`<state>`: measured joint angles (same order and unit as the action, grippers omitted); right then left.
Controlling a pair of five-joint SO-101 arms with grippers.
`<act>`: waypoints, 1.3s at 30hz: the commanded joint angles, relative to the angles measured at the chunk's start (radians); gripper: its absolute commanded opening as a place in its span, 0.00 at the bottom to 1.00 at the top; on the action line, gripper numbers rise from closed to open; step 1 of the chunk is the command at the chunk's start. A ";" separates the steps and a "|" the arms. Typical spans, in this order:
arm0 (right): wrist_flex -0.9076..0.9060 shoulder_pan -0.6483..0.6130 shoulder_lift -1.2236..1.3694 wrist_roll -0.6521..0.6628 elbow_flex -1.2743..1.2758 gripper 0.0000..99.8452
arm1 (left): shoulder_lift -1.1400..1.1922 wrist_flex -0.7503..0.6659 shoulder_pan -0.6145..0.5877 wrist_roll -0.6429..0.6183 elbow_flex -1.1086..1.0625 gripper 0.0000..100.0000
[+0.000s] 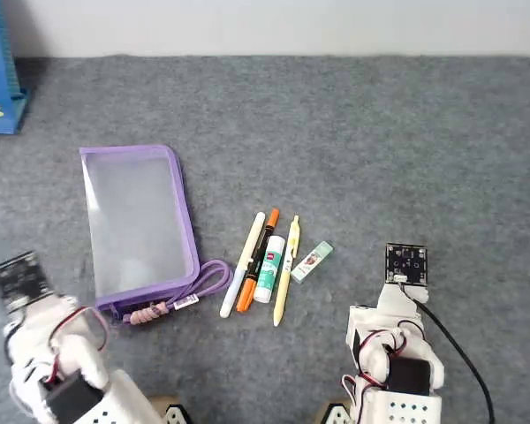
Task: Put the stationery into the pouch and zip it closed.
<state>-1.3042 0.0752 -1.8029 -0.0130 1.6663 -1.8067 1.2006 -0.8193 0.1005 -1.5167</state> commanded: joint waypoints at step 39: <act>0.044 -0.295 0.025 0.493 -0.410 0.01 | -0.005 -0.107 -0.032 0.100 -0.081 0.02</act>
<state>-1.2459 -0.1197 -1.8075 0.4733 1.3702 -1.8067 1.1178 -0.8684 0.1880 -1.6011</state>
